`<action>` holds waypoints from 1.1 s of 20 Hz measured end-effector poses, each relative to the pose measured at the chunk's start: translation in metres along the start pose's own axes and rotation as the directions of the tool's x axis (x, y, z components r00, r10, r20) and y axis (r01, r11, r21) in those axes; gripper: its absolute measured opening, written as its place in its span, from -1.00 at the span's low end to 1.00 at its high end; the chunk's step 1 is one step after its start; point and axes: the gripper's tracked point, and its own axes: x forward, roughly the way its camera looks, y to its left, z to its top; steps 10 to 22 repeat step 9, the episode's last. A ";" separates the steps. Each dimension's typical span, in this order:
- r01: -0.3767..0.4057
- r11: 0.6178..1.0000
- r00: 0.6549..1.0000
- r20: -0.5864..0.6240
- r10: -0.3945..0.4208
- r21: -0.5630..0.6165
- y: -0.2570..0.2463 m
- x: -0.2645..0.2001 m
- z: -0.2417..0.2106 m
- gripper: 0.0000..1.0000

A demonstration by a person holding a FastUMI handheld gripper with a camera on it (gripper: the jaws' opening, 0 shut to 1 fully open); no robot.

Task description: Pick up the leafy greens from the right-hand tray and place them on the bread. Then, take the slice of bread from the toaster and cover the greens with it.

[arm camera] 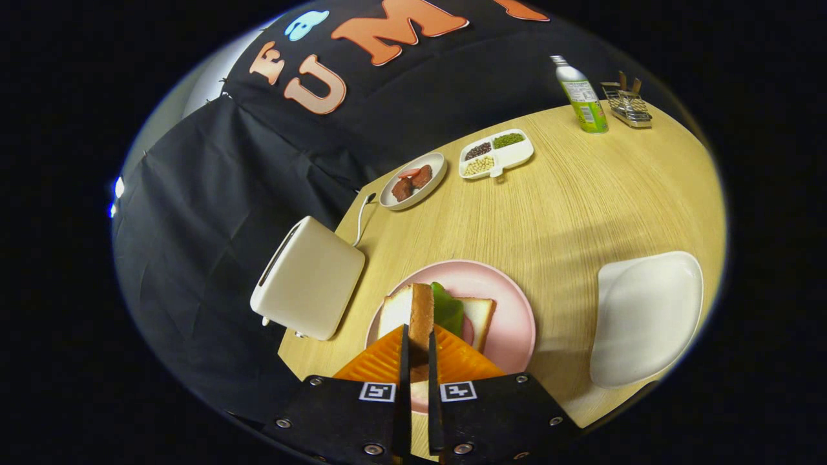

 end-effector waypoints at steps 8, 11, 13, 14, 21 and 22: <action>0.087 0.996 0.996 0.034 -0.086 -0.037 -0.024 0.004 0.004 -0.56; 0.100 0.994 0.995 0.032 -0.098 -0.046 -0.026 0.004 0.002 -0.47; 0.100 0.994 0.995 0.032 -0.098 -0.046 -0.026 0.004 0.002 -0.47; 0.100 0.994 0.995 0.032 -0.098 -0.046 -0.026 0.004 0.002 -0.47; 0.100 0.994 0.995 0.032 -0.098 -0.046 -0.026 0.004 0.002 -0.47; 0.100 0.994 0.995 0.032 -0.098 -0.046 -0.026 0.004 0.002 -0.47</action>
